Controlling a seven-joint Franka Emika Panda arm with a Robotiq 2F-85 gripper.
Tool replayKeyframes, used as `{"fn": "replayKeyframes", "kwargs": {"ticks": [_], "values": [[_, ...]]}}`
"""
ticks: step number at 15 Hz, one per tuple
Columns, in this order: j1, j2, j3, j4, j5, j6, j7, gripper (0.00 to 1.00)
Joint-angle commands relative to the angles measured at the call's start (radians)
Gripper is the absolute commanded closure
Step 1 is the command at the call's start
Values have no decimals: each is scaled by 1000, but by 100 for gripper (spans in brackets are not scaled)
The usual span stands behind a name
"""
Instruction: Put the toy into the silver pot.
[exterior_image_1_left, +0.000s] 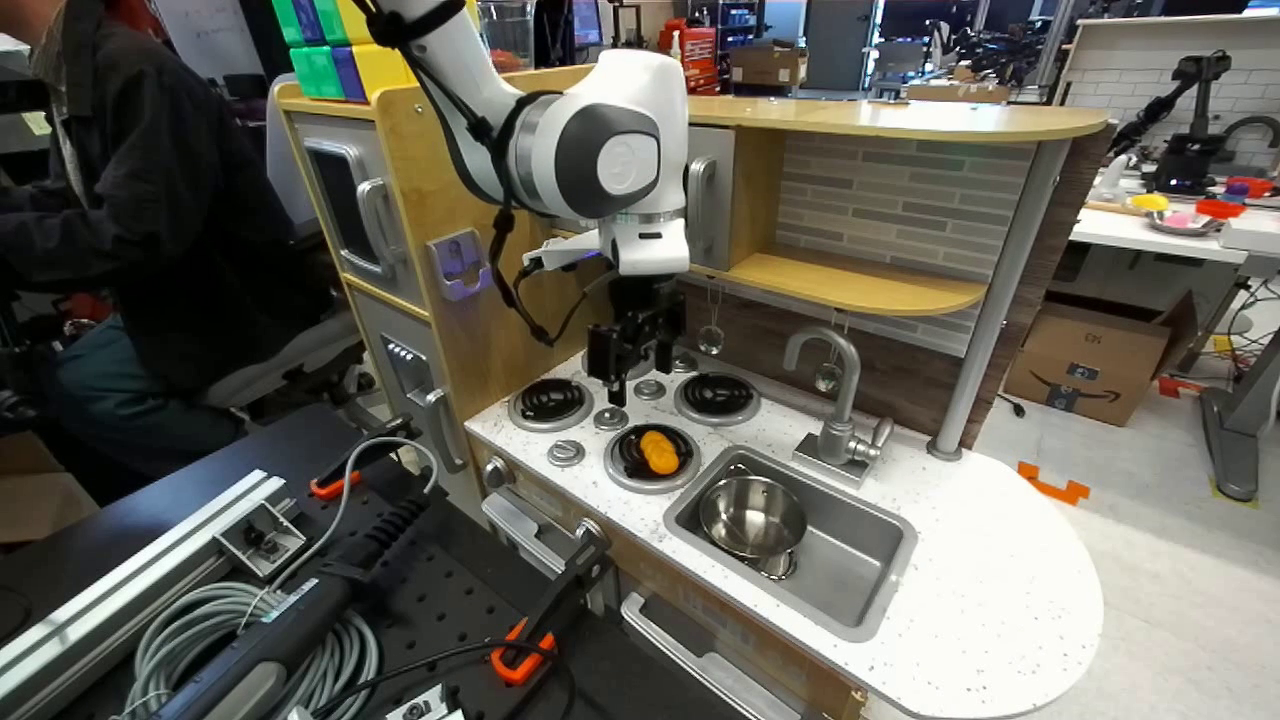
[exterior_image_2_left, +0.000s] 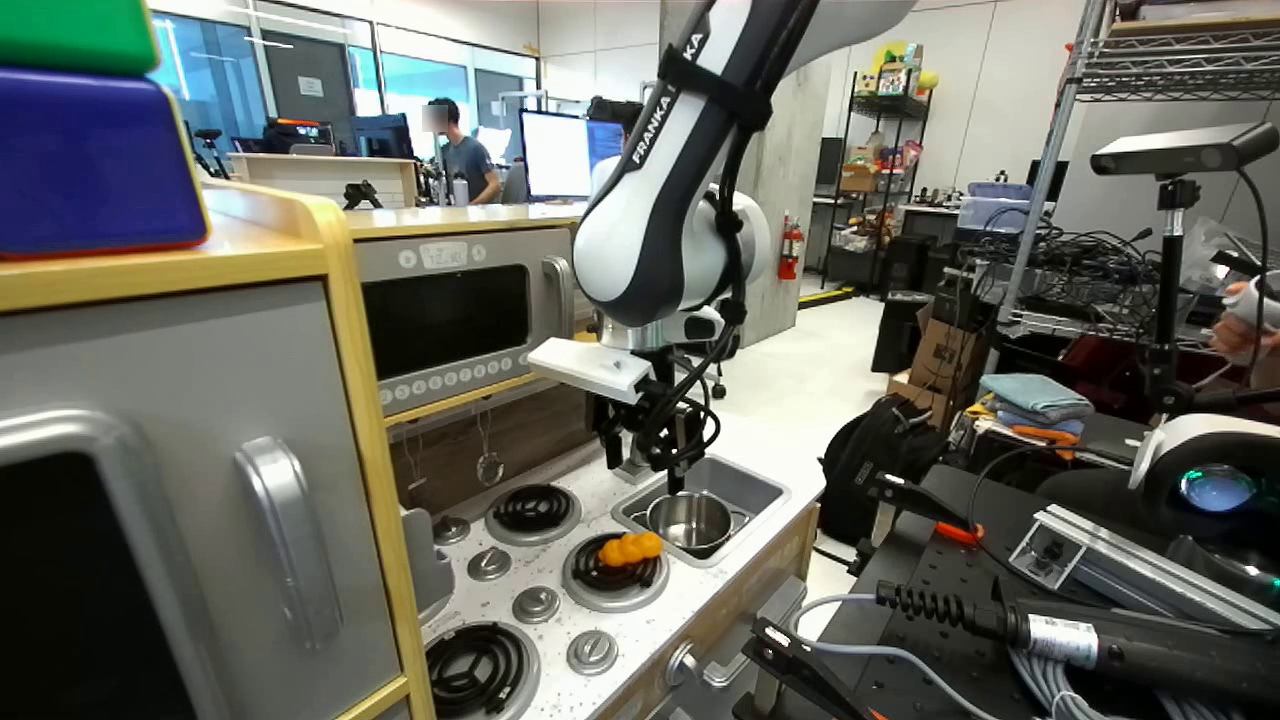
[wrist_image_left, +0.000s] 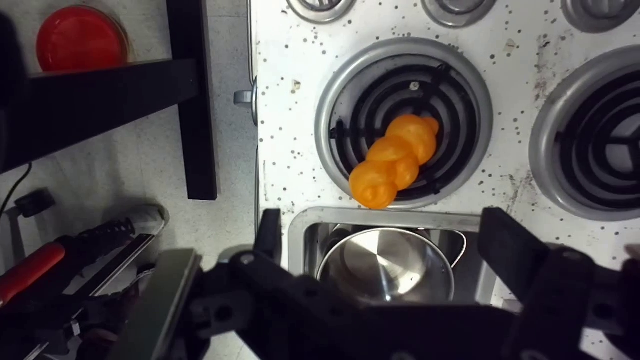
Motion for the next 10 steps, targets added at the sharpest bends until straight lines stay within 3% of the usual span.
{"fn": "replayKeyframes", "kwargs": {"ticks": [1, 7, 10], "values": [[58, 39, -48, 18, -25, 18, 54, 0], [125, 199, -120, 109, -35, -5, 209, 0], [114, 228, -110, 124, -17, 24, 221, 0]]}}
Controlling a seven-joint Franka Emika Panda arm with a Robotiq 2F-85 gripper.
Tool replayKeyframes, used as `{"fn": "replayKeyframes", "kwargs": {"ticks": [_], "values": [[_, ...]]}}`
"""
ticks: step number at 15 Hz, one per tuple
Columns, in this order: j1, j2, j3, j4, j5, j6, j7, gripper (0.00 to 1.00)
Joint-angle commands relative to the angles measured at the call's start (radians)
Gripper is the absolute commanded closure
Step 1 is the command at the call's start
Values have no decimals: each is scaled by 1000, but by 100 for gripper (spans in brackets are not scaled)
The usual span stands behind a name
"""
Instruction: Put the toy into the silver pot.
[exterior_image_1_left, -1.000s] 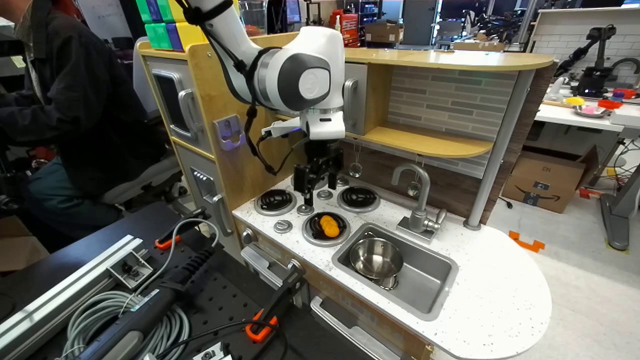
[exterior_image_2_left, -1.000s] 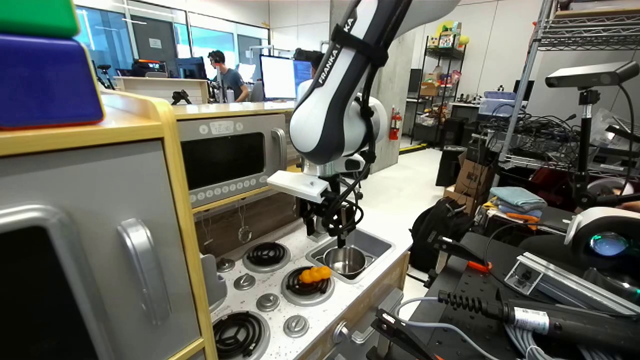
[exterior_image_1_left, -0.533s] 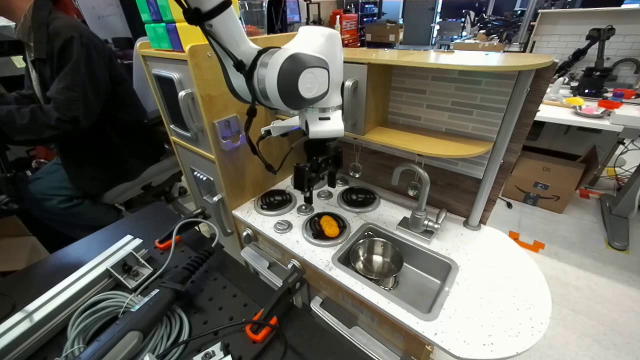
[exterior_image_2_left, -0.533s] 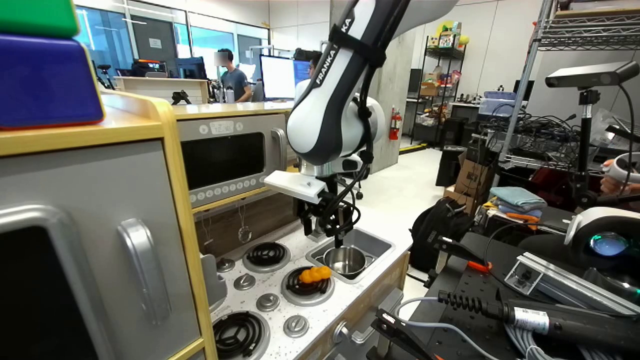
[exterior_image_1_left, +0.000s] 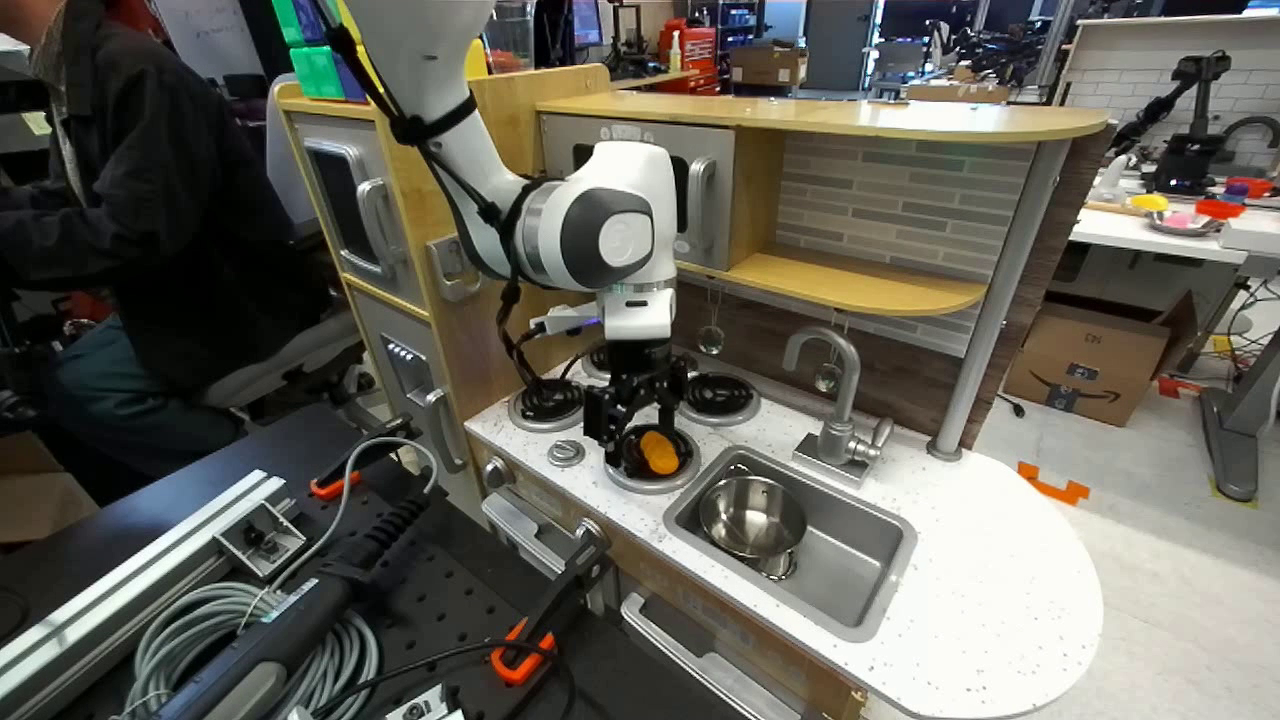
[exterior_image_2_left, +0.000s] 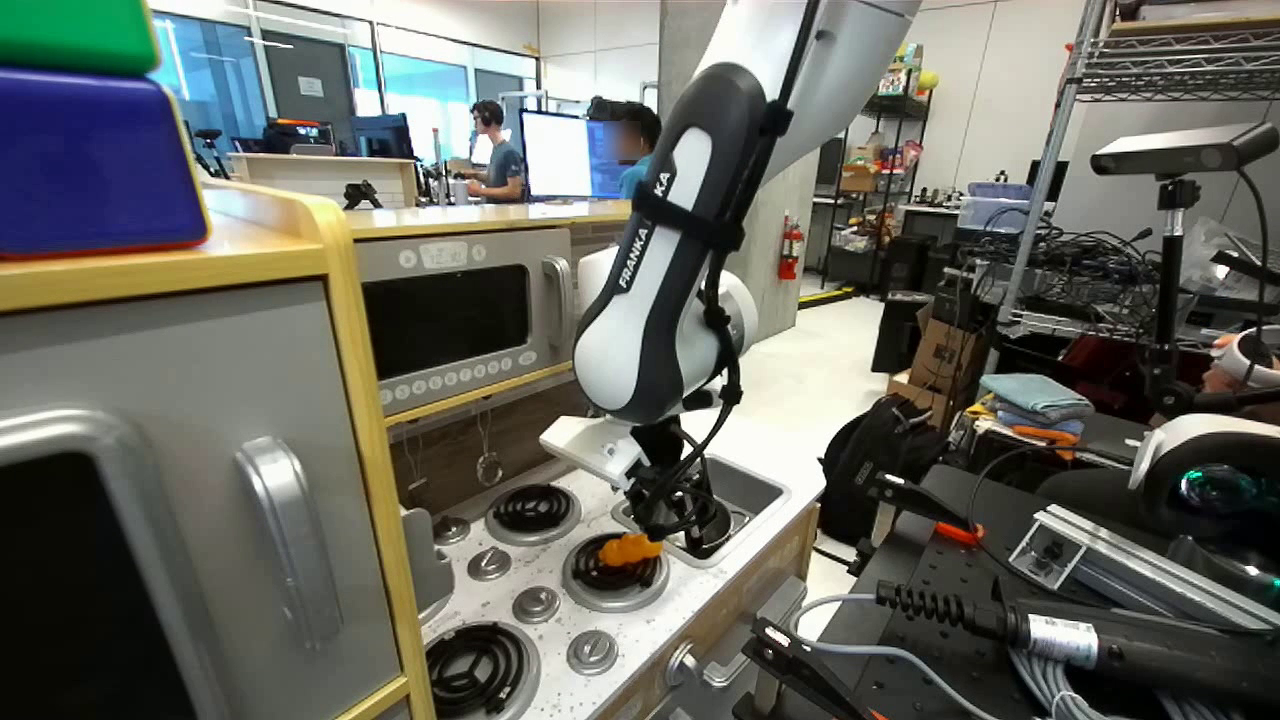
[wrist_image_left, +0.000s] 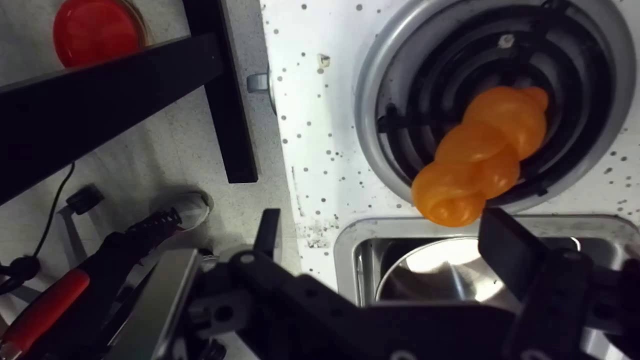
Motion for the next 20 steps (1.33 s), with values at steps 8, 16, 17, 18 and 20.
{"fn": "replayKeyframes", "kwargs": {"ticks": [8, 16, 17, 18, 20], "values": [[-15, 44, 21, 39, 52, 218, 15, 0], [-40, 115, 39, 120, 97, 189, 20, 0], [-41, 127, 41, 132, 101, 186, 20, 0], [-41, 144, 43, 146, 106, 183, 21, 0], [-40, 169, 46, 166, 114, 175, 22, 0]]}}
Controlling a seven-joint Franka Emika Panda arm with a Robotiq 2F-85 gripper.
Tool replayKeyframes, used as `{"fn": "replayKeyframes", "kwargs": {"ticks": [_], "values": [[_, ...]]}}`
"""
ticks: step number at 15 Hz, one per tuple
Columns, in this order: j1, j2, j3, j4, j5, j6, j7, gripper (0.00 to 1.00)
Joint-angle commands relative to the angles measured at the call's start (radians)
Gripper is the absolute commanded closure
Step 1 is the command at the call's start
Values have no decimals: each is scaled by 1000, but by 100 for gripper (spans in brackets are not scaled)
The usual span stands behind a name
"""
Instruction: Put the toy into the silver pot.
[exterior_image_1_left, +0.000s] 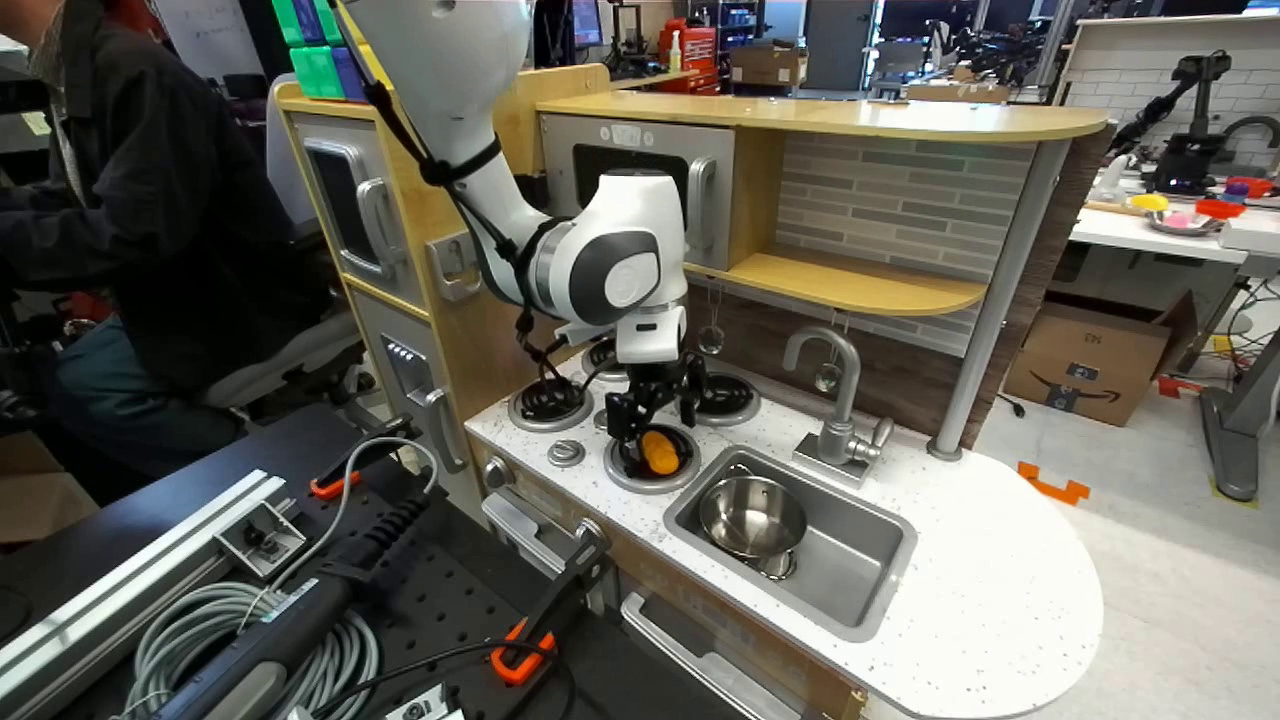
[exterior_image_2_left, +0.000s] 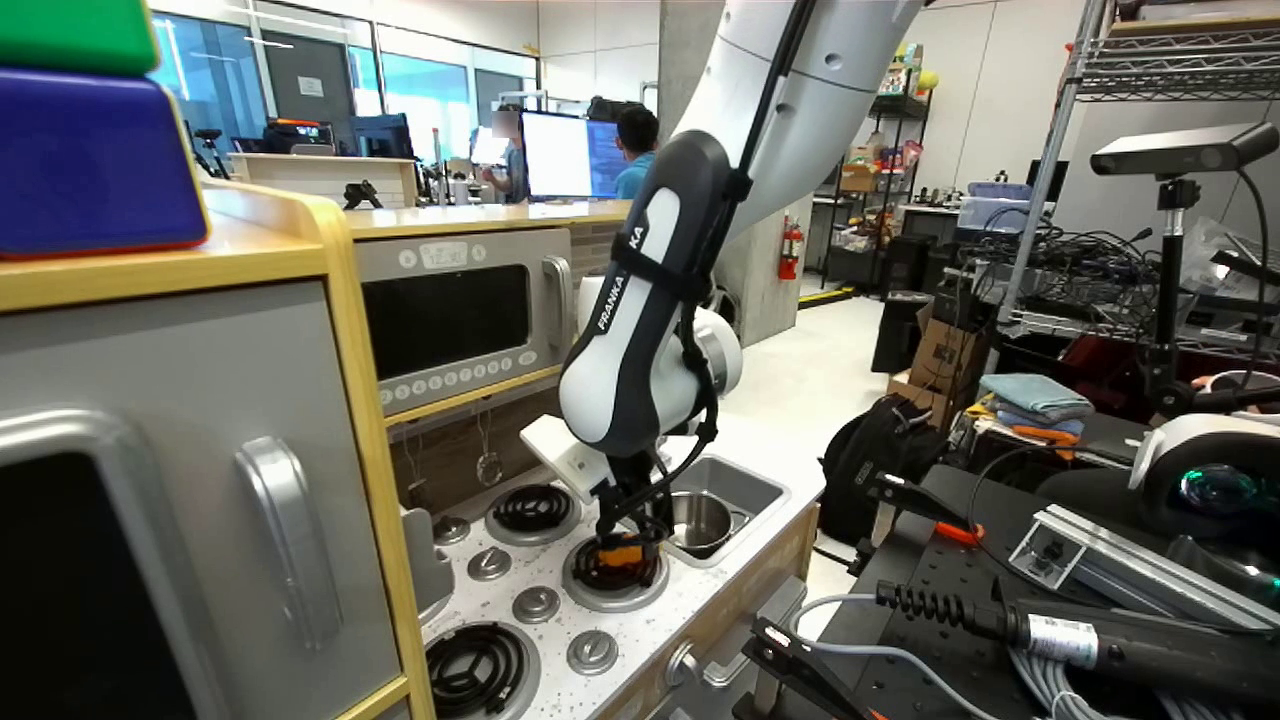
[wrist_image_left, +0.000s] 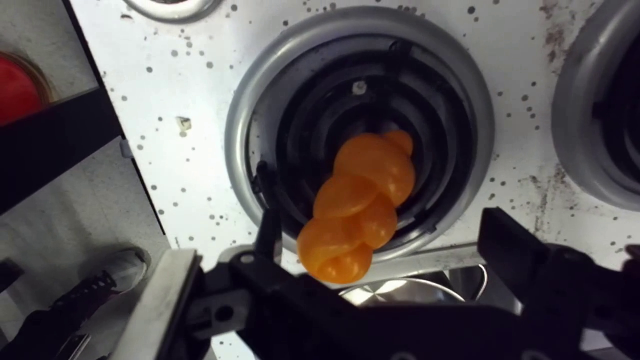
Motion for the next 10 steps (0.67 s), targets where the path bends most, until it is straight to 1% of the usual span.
{"fn": "replayKeyframes", "kwargs": {"ticks": [1, 2, 3, 4, 6, 8, 9, 10], "values": [[-18, 67, 21, 74, 23, -12, 5, 0], [-18, 78, 22, 84, 25, -17, 4, 25], [-18, 87, 23, 92, 28, -15, 4, 26], [-18, 95, 23, 101, 31, -16, 4, 35], [-21, 90, 25, 107, 32, -16, 1, 47], [-28, 82, 30, 110, 34, -12, -4, 63], [-31, 76, 33, 108, 35, -8, -7, 72], [-36, 71, 36, 109, 36, -8, -11, 79]]}}
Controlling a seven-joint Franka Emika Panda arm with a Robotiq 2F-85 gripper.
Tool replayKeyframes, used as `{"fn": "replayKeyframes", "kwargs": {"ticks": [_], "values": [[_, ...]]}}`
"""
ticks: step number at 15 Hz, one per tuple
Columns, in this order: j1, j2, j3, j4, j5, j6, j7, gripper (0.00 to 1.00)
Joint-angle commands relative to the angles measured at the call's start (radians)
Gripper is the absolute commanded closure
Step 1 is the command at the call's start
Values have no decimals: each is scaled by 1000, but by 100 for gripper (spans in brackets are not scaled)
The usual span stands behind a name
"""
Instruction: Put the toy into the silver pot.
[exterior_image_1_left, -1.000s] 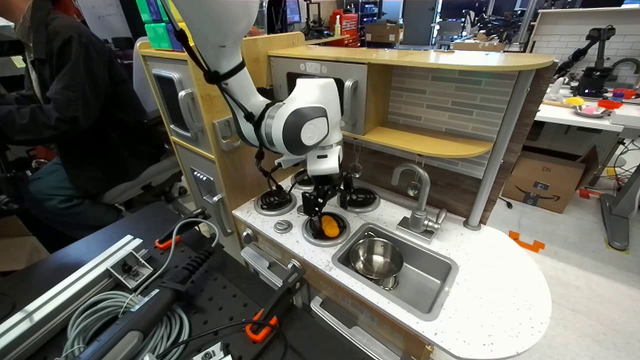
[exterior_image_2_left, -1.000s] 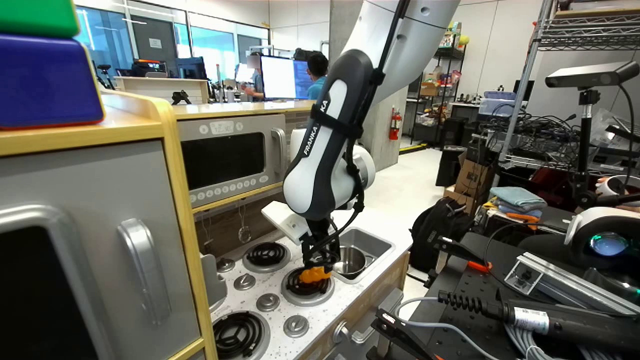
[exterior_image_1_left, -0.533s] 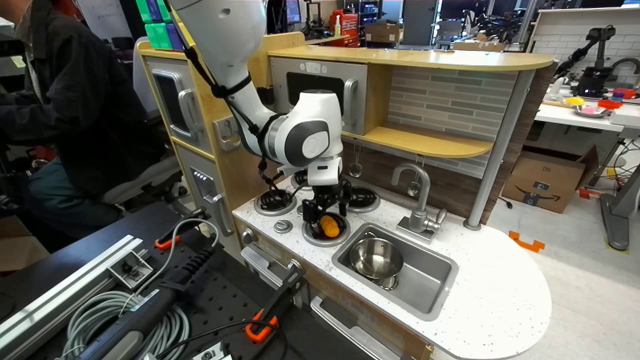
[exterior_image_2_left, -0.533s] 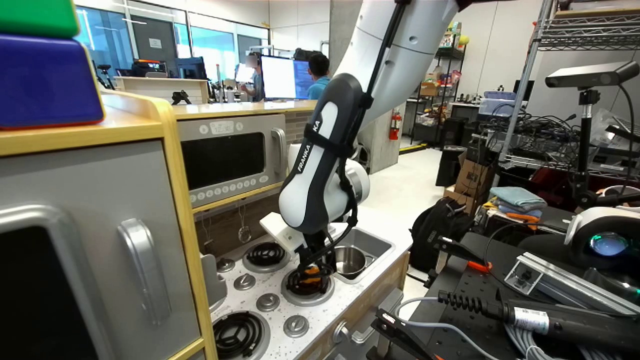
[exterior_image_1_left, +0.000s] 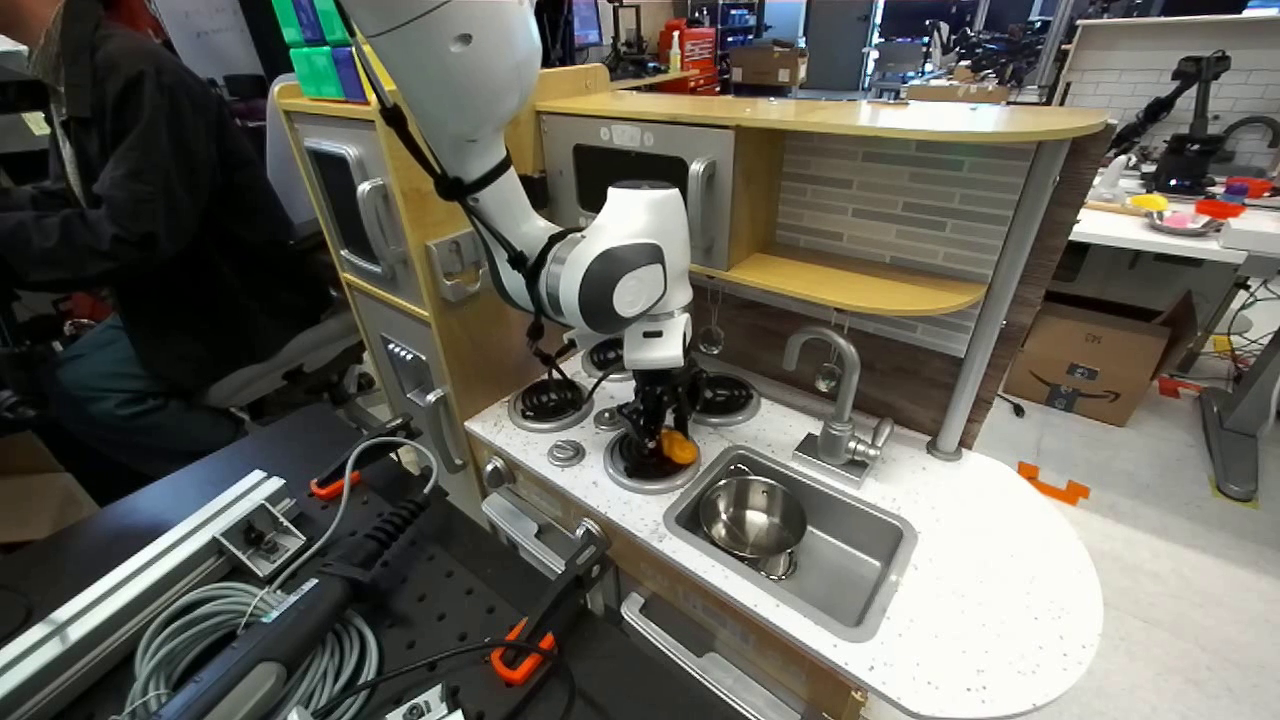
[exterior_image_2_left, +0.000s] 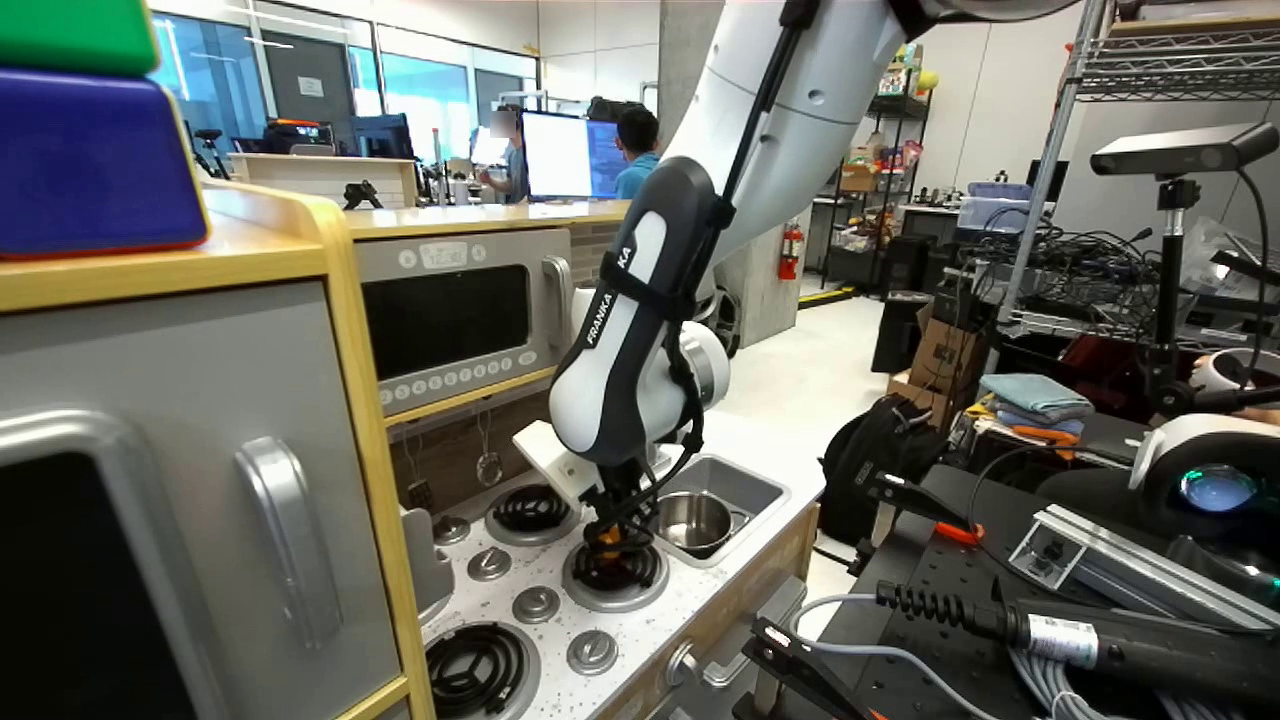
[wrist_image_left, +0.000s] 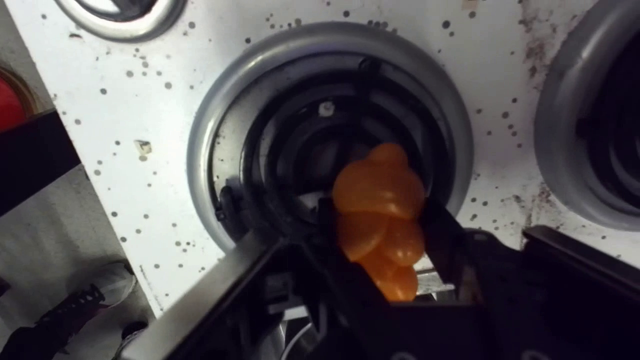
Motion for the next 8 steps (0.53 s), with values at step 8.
{"fn": "replayKeyframes", "kwargs": {"ticks": [8], "values": [[-63, 18, -15, 72, 33, -17, 14, 80]]}}
